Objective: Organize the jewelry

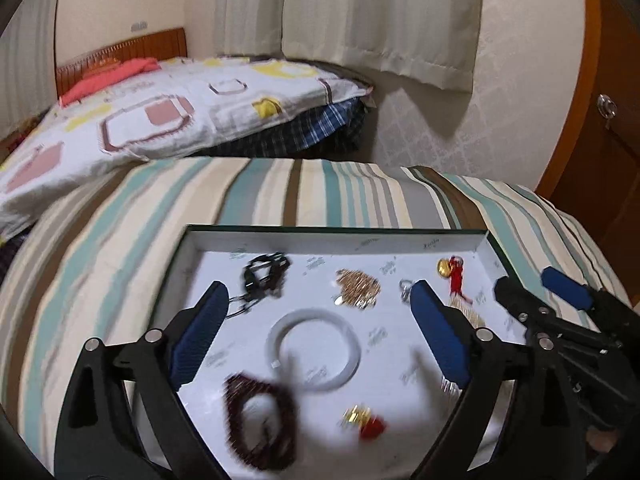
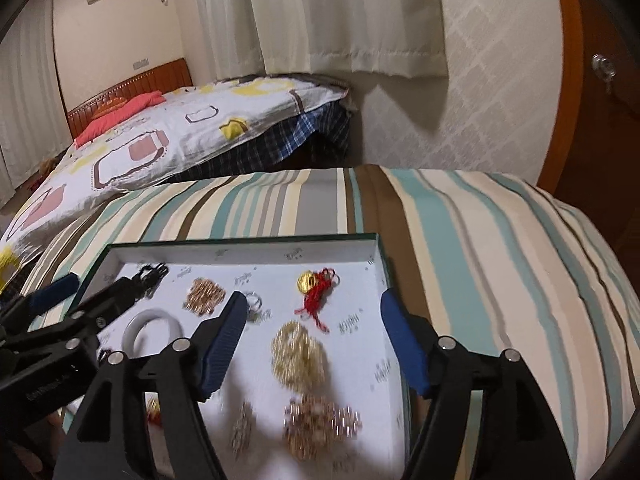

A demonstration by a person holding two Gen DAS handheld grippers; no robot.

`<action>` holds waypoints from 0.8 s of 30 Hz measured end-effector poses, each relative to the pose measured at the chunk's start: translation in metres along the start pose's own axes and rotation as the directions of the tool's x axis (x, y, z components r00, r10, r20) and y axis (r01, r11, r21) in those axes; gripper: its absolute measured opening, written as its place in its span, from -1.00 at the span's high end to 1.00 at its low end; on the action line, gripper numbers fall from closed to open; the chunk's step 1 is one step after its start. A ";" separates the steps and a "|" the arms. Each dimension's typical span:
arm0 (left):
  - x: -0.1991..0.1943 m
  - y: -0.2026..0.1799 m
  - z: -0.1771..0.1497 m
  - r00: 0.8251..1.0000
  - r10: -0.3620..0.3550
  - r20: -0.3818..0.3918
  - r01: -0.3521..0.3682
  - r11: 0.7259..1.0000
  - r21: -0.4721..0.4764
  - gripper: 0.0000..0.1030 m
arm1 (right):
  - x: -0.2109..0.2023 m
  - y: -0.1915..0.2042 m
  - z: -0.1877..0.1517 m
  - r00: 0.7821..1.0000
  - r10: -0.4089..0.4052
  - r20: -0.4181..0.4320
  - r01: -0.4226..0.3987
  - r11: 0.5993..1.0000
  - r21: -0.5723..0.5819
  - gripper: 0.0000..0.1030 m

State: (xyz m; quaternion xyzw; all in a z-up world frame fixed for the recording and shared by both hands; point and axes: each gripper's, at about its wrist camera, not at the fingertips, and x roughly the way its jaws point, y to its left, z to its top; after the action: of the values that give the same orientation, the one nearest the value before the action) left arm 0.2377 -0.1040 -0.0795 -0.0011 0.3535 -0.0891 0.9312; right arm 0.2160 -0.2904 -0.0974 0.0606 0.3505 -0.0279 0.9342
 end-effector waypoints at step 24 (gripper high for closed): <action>-0.197 0.030 -0.045 0.977 0.124 0.176 -0.121 0.992 -0.025 -0.92 | -0.166 0.014 -0.041 0.984 0.016 0.176 -0.010 0.999 -0.035 -0.39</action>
State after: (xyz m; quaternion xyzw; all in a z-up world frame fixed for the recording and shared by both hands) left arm 0.0689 -0.0389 0.0144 0.0063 0.2693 -0.0285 0.9626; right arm 0.0661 -0.2691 -0.0174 0.0443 0.2667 -0.0211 0.9625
